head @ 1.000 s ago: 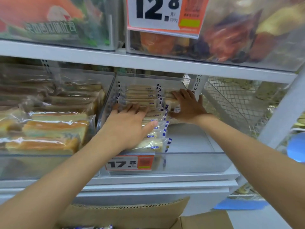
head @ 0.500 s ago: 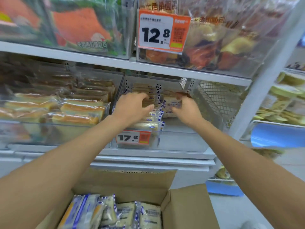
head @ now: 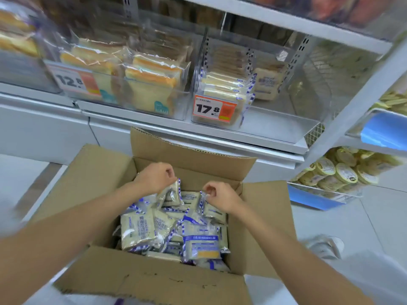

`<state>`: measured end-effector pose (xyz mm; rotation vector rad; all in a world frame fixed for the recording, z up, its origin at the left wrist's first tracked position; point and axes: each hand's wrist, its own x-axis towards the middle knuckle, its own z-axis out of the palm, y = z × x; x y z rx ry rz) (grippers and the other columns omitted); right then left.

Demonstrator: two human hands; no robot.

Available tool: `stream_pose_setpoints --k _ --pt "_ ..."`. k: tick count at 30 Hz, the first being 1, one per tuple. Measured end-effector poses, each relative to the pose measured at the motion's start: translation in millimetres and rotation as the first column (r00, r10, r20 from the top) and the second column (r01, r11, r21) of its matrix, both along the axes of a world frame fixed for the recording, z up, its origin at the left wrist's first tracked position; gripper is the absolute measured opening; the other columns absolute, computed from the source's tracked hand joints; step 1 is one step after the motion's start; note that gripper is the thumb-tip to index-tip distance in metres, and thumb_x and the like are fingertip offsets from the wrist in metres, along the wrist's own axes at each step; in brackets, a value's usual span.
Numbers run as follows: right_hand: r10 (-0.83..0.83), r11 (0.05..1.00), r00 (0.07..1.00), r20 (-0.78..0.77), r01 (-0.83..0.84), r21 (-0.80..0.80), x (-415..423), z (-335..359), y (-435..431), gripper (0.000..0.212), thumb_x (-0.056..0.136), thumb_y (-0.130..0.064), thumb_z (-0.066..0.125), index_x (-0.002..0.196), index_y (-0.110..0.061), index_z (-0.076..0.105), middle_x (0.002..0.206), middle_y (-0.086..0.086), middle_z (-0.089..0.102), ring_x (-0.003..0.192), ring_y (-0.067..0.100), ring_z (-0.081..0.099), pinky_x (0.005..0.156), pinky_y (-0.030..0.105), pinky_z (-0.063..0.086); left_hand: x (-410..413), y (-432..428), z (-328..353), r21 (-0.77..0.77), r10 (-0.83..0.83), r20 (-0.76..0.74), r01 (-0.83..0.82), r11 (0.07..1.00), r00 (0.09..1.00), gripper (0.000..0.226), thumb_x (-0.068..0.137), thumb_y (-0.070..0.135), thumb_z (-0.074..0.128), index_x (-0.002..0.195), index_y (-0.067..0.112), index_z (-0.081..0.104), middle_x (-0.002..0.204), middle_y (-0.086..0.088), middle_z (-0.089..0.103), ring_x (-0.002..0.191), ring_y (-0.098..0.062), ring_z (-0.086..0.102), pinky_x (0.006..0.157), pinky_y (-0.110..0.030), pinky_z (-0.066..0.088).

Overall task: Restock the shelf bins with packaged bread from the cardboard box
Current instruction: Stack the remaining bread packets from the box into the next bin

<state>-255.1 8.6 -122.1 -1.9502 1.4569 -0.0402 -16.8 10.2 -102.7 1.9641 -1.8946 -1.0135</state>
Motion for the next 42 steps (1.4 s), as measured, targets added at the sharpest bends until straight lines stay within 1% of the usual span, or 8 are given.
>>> stream_pose_setpoints --k 8,15,17,21,26,31,35,42 --pt "0.441 0.859 0.834 -0.332 -0.284 0.427 -5 -114 52 0.117 0.068 -0.044 0.081 0.154 -0.031 0.003 0.16 0.005 0.012 0.146 0.031 0.014 0.116 0.047 0.024 35 31 -80 0.124 0.018 -0.082 -0.007 0.992 0.996 0.015 0.088 0.021 0.061 0.078 0.031 0.062 0.079 0.011 0.063 0.076 -0.01 0.059 0.076 -0.031 0.051" --pt "-0.162 0.898 0.974 0.161 0.078 0.434 -9 -76 20 0.049 0.073 -0.049 0.07 0.113 -0.031 0.048 0.103 -0.01 0.054 0.089 0.013 0.055 0.08 0.03 0.046 4 24 -70 0.191 -0.134 -0.266 0.188 0.964 0.955 0.085 0.081 0.004 0.074 0.149 0.033 0.032 0.148 0.015 0.03 0.126 -0.006 0.042 0.091 -0.028 0.05" --pt "-0.175 0.883 0.947 0.271 0.029 0.469 -5 -43 1 0.027 0.092 -0.04 0.059 0.116 -0.029 0.058 0.112 -0.009 0.06 0.097 0.014 0.061 0.084 0.029 0.049 -14 11 -52 0.191 -0.17 -0.327 0.241 0.952 0.93 0.079 0.08 0.013 0.079 0.144 0.036 0.039 0.146 0.022 0.017 0.134 -0.001 0.024 0.099 -0.029 0.043" --pt "-0.174 0.913 0.935 0.309 0.034 0.408 -7 -2 -22 0.028 0.09 -0.053 0.055 0.106 -0.033 0.066 0.107 -0.001 0.07 0.095 0.018 0.069 0.084 0.034 0.055 -34 -16 -33 0.071 -0.018 -0.298 0.041 0.997 0.954 0.018 0.082 0.031 0.076 0.088 0.025 0.06 0.094 0.008 0.062 0.094 -0.018 0.06 0.075 -0.029 0.048" --pt "-0.326 0.922 0.856 0.401 0.194 0.334 -17 -14 -22 0.033 0.085 -0.038 0.072 0.11 -0.017 0.068 0.105 -0.001 0.072 0.094 0.01 0.069 0.083 0.024 0.051 -27 -9 -32 0.333 0.227 -0.43 -0.08 0.939 0.874 0.049 0.082 0.051 0.069 0.117 0.016 0.063 0.101 -0.012 0.069 0.093 -0.026 0.065 0.078 -0.033 0.051" --pt "-0.209 0.953 0.971 0.118 0.175 0.246 -18 -72 11 0.043 0.083 -0.045 0.071 0.117 -0.021 0.06 0.114 -0.007 0.061 0.109 0.012 0.058 0.092 0.03 0.049 16 10 -49 0.432 0.443 -0.502 -0.228 0.873 0.743 0.06 0.075 0.066 0.068 0.109 0.017 0.067 0.101 -0.008 0.075 0.098 -0.027 0.07 0.098 -0.049 0.05" --pt "0.123 0.936 0.965 -0.233 -0.034 0.352 -7 -127 50 0.099 0.073 -0.056 0.075 0.152 -0.024 0.023 0.157 0.001 0.023 0.145 0.026 0.022 0.115 0.045 0.029 35 17 -48 0.491 0.504 -0.548 -0.232 0.84 0.667 0.047 0.09 0.053 0.059 0.119 0.016 0.061 0.104 -0.004 0.075 0.1 -0.022 0.07 0.097 -0.05 0.049" --pt "-0.121 0.949 0.993 0.007 0.113 0.293 -12 -103 27 0.055 0.085 -0.027 0.069 0.135 -0.018 0.051 0.12 0.002 0.05 0.104 0.02 0.059 0.084 0.033 0.054 44 20 -40 0.504 0.556 -0.592 -0.27 0.82 0.583 0.041 0.096 0.043 0.052 0.123 0.014 0.061 0.114 -0.008 0.072 0.105 -0.027 0.069 0.095 -0.049 0.051"
